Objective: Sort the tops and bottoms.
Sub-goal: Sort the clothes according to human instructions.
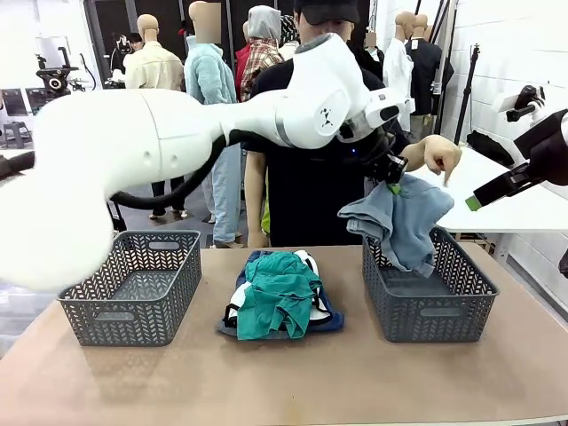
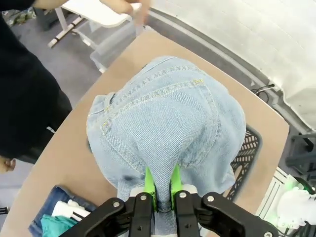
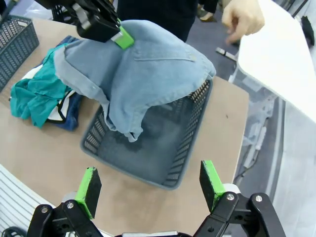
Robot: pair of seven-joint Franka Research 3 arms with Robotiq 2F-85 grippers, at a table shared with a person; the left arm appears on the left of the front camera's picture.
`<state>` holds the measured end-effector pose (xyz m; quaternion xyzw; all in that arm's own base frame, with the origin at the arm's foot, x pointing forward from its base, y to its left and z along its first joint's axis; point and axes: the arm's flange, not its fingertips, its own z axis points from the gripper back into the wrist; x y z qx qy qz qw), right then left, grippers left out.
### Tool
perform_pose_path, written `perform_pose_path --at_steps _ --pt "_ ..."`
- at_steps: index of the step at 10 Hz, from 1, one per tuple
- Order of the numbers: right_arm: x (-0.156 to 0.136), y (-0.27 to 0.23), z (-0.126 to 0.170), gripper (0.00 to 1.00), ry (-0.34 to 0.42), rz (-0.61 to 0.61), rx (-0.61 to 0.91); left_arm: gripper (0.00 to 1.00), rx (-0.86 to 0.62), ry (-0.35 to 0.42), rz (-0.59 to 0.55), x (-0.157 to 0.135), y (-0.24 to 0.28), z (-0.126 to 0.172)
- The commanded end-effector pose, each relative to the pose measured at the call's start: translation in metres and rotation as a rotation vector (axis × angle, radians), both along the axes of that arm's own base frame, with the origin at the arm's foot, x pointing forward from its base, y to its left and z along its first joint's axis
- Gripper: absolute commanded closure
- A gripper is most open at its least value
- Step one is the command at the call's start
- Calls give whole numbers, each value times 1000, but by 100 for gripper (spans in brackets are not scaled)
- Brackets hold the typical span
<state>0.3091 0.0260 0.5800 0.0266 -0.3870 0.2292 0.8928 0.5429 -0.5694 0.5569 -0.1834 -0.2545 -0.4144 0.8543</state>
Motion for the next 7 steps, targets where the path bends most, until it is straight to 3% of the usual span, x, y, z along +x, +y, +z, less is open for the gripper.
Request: perform_pose_path --at_steps 1,5,6,7 --pt "2 0 0 0 -8 -4 -6 100 3 -15 2 -9 4 12" --pt "2 0 0 0 -8 -4 -6 100 0 -3 -2 0 -1 0" --pt "2 0 0 0 -8 -4 -6 100 -24 -39 -50 3 -11 -3" --pt "2 0 0 0 -8 -4 -6 100 -37 -20 -89 12 -26 -12"
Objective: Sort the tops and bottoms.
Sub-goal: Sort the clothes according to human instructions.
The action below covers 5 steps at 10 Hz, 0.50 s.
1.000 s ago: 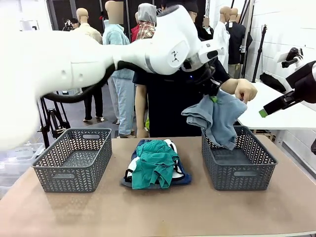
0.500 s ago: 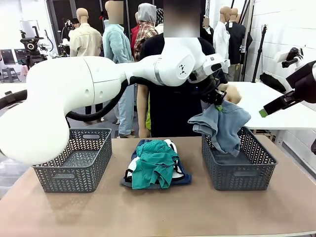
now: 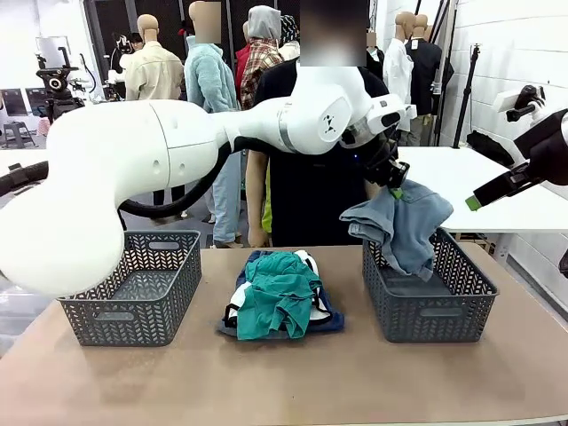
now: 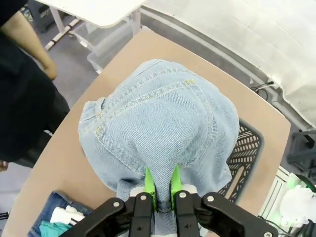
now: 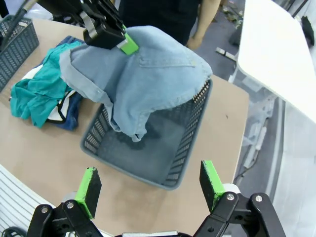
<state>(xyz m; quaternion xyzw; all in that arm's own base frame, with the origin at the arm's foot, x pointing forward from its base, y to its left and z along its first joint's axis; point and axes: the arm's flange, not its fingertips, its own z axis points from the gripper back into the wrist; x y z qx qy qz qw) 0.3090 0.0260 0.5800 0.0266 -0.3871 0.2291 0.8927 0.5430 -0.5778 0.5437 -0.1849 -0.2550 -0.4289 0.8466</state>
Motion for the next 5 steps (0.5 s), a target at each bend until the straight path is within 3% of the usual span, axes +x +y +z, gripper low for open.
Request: perform_pose_path --at_steps 1,5 --pt "2 0 0 0 -7 -4 -6 100 -19 1 -77 15 -28 -11" --pt "2 0 0 0 -7 -4 -6 100 -55 42 -152 11 -65 -43"
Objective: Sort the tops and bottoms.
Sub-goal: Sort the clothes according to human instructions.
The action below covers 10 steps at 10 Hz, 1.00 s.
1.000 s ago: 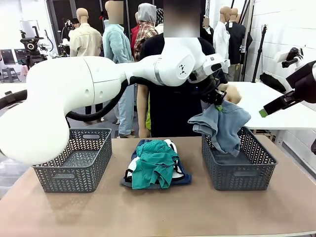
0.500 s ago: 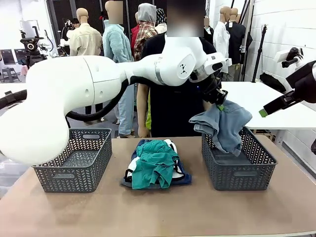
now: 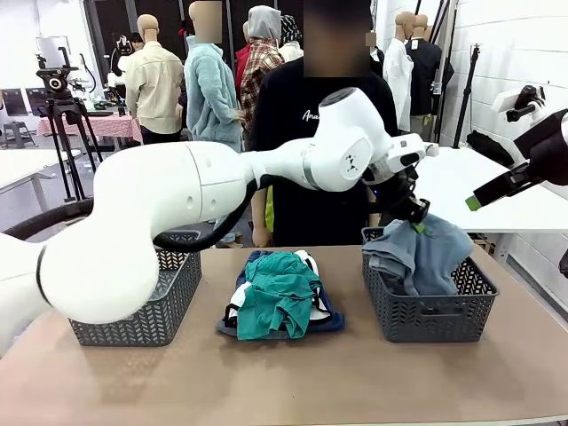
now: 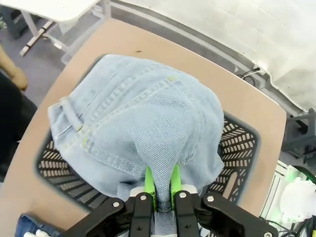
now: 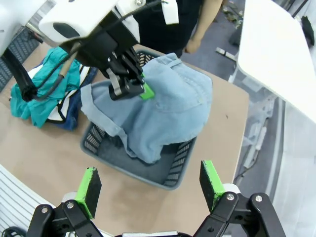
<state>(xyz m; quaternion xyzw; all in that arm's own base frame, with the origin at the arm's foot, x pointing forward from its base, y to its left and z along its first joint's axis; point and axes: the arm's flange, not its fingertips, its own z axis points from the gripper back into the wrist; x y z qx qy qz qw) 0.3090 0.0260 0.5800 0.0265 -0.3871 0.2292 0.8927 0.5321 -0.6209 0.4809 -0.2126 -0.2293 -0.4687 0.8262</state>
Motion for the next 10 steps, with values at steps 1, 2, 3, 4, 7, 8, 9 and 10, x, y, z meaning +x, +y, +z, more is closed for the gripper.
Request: perform_pose_path --at_steps 1,2,3,4,7,8,9,10 --pt "2 0 0 0 -7 -4 -6 100 -38 22 -55 21 -23 15" --pt "2 0 0 0 -7 -4 -6 100 -33 36 -46 21 -21 9" --pt "2 0 0 0 -7 -4 -6 81 -26 46 -30 24 -19 4" --pt "2 0 0 0 -7 -4 -6 62 -22 54 -23 22 -20 2" --pt "2 0 0 0 -7 -4 -6 4 -32 20 -13 29 -13 15" --pt "2 0 0 0 -7 -4 -6 0 -47 -7 -13 31 -9 27" --pt "2 0 0 0 -7 -4 -6 0 -48 -40 -8 34 -5 37" --pt "2 0 0 0 -7 -4 -6 0 -28 -70 27 44 7 49"
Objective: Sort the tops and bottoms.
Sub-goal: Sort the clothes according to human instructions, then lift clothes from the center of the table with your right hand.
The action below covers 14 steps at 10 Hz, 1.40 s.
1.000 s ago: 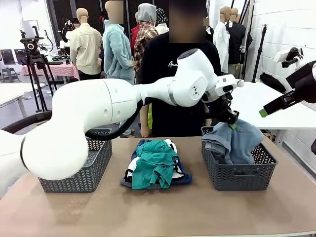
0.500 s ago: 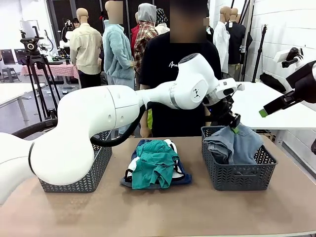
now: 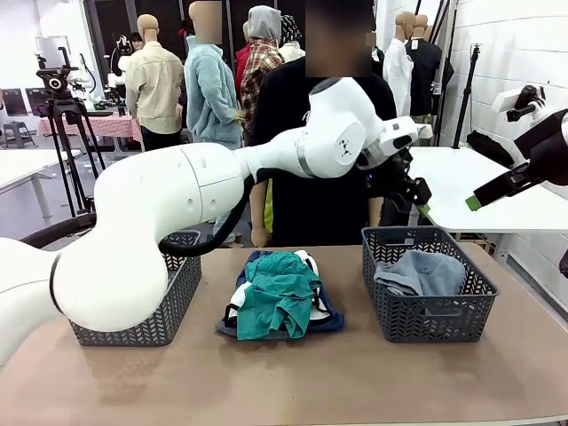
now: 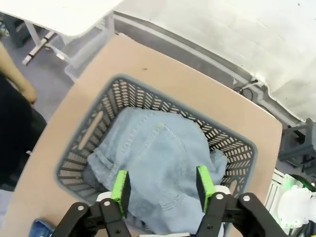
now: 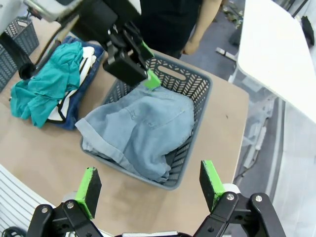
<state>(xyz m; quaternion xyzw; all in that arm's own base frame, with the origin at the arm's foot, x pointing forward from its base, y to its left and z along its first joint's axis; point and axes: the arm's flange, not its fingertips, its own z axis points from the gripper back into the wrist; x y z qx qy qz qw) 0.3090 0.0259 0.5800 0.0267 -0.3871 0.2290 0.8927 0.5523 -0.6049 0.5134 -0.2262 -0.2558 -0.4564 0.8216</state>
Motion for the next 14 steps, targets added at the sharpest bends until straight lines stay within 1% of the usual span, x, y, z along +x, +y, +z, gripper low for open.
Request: perform_pose_path --at_steps 1,2,14 --pt "2 0 0 0 -7 -4 -6 0 97 -26 42 43 10 23" --pt "2 0 0 0 -7 -4 -6 0 0 0 0 0 0 0" --pt "2 0 0 0 -7 -4 -6 0 0 0 0 0 0 0"
